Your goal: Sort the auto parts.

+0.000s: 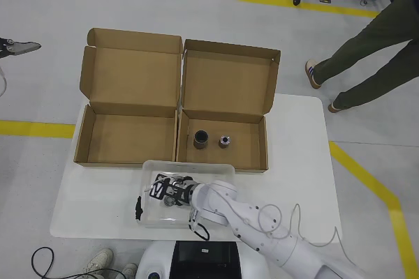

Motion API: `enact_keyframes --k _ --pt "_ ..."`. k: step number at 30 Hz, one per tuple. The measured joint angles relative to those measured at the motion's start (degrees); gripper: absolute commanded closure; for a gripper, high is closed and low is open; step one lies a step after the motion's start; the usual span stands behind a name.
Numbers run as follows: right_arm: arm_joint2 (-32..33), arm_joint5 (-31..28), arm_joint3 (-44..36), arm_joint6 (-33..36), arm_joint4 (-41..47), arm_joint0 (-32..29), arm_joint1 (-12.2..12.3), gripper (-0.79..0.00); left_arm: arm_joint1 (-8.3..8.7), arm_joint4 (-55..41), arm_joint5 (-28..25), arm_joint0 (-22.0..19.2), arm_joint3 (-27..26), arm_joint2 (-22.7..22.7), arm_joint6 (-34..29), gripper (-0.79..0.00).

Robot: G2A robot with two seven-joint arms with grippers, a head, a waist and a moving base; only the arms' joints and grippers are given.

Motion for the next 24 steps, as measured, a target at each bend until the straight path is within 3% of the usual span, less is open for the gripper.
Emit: enact_keyframes --k 3,13,24 --pt "0.0 -0.1 0.3 0.0 -0.1 0.1 -0.2 0.000 0.00 0.0 0.0 0.0 0.0 0.0 0.0 -0.785" --pt "1.0 0.1 -1.6 -0.4 -1.3 -0.9 -0.3 0.000 0.00 0.0 0.0 0.0 0.0 0.0 0.0 -0.785" --pt "6.2 -4.8 -6.5 -8.1 1.9 -5.5 1.6 0.000 0.00 0.0 0.0 0.0 0.0 0.0 0.0 -0.785"
